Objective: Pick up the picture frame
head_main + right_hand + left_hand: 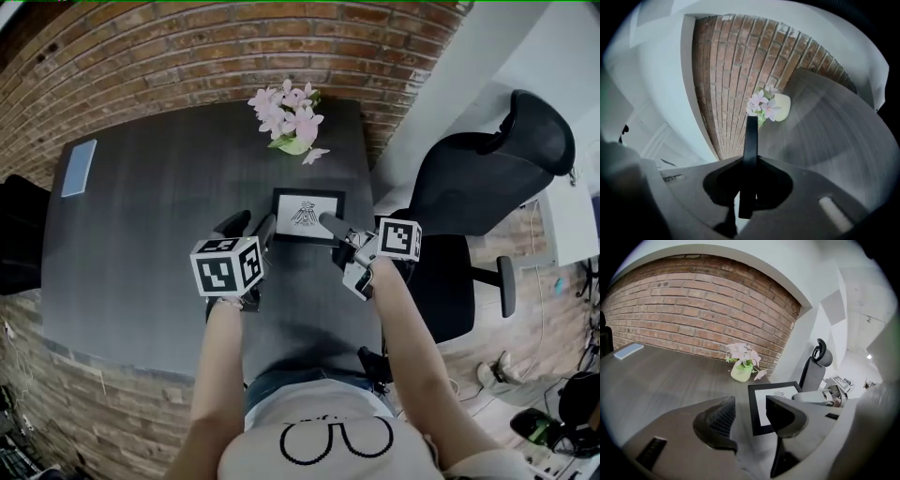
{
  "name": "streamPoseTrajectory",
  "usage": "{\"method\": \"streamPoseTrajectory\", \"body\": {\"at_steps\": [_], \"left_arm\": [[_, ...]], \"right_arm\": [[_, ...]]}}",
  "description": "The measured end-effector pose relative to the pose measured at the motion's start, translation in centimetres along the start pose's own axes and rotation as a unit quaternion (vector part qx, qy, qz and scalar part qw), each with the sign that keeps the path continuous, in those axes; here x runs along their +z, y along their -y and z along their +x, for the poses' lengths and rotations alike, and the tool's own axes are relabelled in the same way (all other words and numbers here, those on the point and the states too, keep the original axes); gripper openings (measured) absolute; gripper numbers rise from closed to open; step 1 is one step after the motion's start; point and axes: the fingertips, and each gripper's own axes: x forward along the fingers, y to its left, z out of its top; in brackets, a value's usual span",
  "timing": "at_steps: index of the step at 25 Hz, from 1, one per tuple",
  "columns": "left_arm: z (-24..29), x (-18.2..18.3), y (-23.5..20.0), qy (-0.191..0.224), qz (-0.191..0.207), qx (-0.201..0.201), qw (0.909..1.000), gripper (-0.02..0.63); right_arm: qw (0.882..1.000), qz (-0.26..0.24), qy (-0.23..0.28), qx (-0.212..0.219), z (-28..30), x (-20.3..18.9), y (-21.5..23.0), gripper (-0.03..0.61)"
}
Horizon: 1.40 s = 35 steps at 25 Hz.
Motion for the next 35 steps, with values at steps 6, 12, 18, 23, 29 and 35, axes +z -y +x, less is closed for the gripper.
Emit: {"method": "streamPoseTrajectory", "body": {"at_steps": [6, 12, 18, 23, 29, 35], "left_arm": [[-3.1, 1.9, 1.5, 0.049, 0.024, -0.01, 0.9985, 0.198], [-6.3, 3.9, 2.1, 0.106, 0.056, 0.008, 0.9928, 0.117], [-9.4, 5.9, 3.2, 0.162, 0.099, 0.022, 0.9816, -0.002], [-11.6, 7.3, 3.8, 0.193, 0.101, 0.02, 0.9758, -0.002], [-13.2, 8.6, 4.2, 0.221, 0.105, 0.019, 0.9694, -0.002], [-14.4, 9.8, 5.3, 0.258, 0.126, 0.004, 0.9579, -0.002]], "right_arm": [[0.999, -0.038, 0.017, 0.013, -1.4, -0.1, -3.4, 0.023], [0.994, -0.102, 0.034, 0.025, -2.5, 0.1, -7.5, 0.023], [0.989, -0.131, 0.055, 0.031, -4.0, 0.0, -11.1, 0.023], [0.974, -0.209, 0.087, 0.01, -5.5, 0.2, -13.6, 0.023], [0.934, -0.325, 0.143, -0.044, -7.3, 0.8, -16.4, 0.023], [0.871, -0.439, 0.193, -0.108, -9.0, 1.4, -19.0, 0.023]]}}
